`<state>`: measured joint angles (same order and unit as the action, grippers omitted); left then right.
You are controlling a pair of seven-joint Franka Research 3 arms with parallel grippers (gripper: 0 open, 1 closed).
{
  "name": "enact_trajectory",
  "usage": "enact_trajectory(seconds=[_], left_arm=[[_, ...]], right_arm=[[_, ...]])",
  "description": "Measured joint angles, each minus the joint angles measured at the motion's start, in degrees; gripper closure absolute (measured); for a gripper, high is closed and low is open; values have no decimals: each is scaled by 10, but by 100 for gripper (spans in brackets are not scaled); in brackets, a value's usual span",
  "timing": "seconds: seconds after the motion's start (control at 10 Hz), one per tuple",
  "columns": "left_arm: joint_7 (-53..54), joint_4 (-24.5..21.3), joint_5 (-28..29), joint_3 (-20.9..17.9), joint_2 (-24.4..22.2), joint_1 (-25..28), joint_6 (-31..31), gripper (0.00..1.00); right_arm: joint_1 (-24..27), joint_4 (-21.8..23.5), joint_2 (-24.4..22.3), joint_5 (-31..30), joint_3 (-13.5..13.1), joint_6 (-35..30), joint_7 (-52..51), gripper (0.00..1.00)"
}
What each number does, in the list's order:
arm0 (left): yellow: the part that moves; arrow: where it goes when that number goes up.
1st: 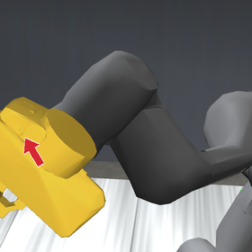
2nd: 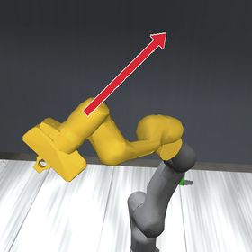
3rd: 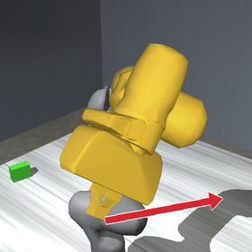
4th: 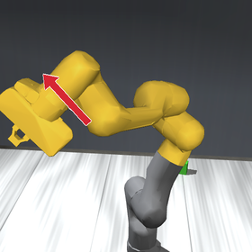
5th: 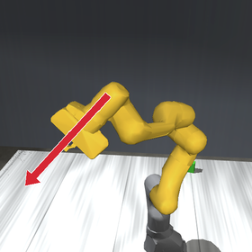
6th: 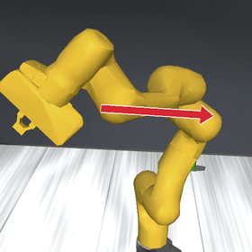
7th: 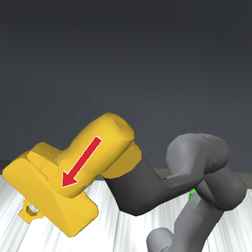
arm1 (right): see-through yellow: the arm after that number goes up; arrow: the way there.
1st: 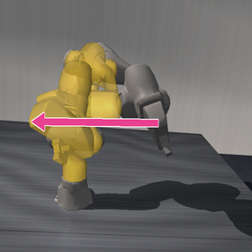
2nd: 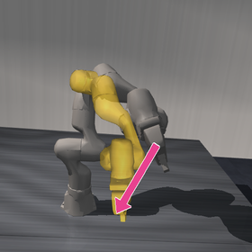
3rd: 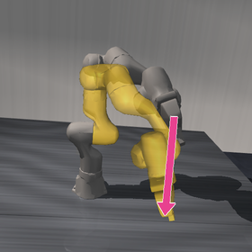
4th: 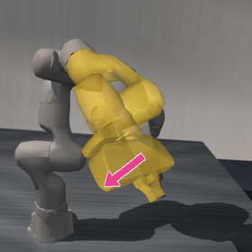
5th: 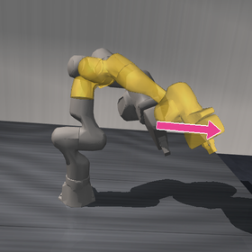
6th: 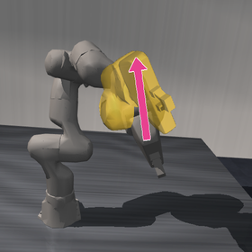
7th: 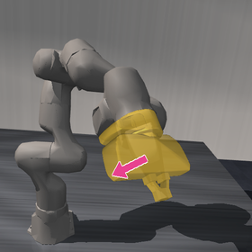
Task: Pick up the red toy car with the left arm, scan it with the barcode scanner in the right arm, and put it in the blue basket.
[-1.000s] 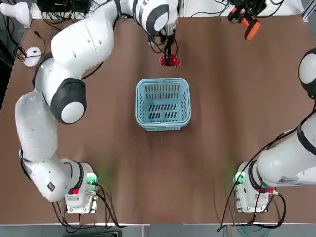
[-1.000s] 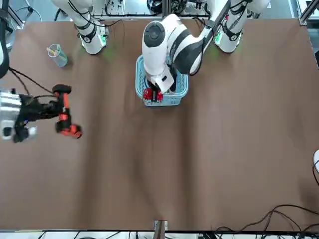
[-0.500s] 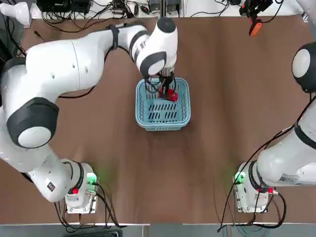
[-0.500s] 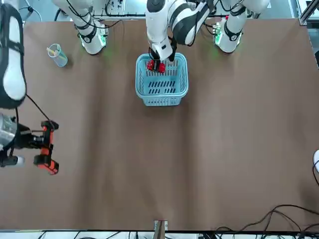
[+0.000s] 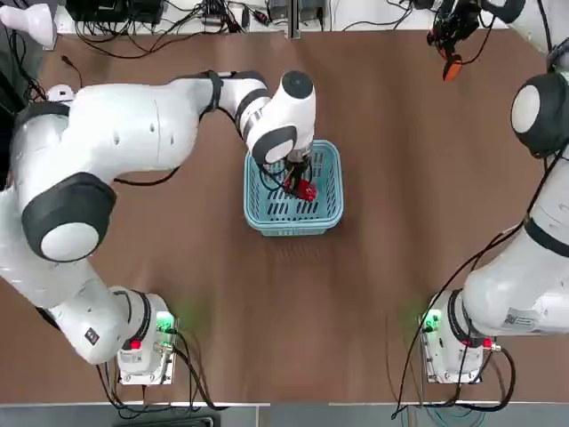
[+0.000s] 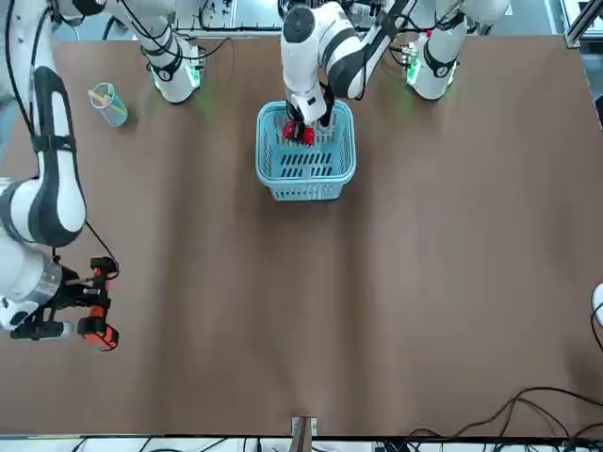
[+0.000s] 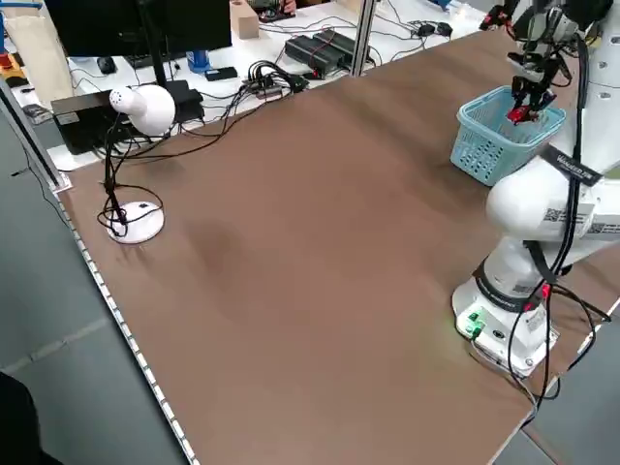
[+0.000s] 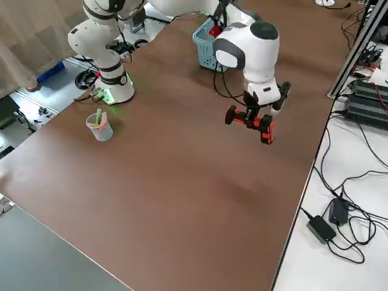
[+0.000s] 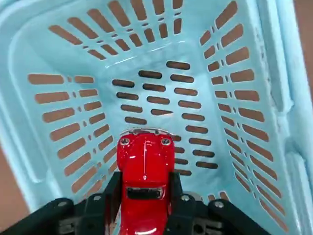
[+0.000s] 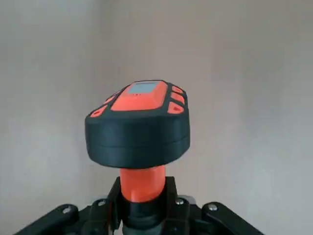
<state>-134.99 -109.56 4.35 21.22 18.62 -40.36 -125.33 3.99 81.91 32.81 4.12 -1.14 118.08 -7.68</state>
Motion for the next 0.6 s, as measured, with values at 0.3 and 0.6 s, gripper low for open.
enact_trajectory(seconds=[0.3, 0.6], left_arm=[[46, 13, 6, -1, 35, 0, -8, 57], [51, 41, 23, -1, 80, 0, -10, 57]], right_arm=[[2, 71, 3, -1, 0, 74, 0, 63], [2, 130, 4, -1, 0, 142, 0, 63]])
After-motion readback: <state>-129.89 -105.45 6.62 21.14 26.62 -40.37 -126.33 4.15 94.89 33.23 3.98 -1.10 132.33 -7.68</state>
